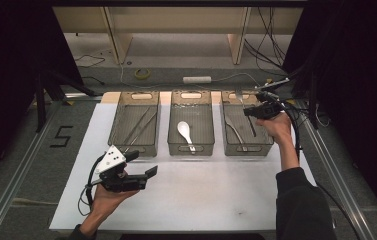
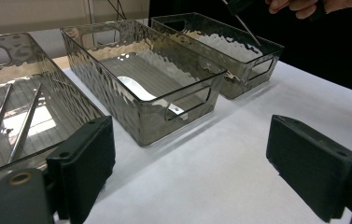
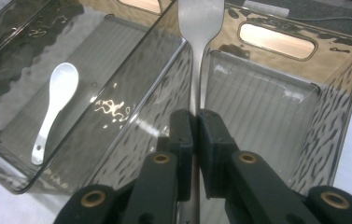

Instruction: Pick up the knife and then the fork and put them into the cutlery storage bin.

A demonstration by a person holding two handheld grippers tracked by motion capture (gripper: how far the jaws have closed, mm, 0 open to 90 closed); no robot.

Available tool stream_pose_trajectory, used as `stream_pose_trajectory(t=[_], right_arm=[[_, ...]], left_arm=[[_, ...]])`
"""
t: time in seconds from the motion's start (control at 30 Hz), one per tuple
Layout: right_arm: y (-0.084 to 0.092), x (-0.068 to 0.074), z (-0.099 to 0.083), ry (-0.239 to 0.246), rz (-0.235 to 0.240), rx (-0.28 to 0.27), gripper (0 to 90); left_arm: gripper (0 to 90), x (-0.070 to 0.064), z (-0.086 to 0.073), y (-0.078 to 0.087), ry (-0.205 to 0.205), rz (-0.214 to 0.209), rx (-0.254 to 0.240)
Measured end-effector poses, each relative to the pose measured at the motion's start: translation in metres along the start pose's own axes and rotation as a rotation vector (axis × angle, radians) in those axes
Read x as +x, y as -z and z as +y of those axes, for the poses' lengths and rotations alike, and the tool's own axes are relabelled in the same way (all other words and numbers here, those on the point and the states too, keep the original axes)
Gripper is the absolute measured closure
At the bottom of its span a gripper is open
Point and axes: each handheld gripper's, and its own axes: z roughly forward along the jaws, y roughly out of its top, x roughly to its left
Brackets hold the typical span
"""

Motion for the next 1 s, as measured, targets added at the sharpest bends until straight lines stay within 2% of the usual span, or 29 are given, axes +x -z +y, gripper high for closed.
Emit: stream_pose_trajectory(t=[0.47,1.0], right_arm=[[-0.021,0.004,-0.014,0.007,-0.031,0.052,85.1],[-0.035,0.006,-0.025,0.009,-0.03,0.09,85.0]], left_arm=[[15.0,0.0,0.0,0.0,-0.001,0.001,0.0],[14.9,0.0,0.0,0.0,-0.002,0.0,0.001]])
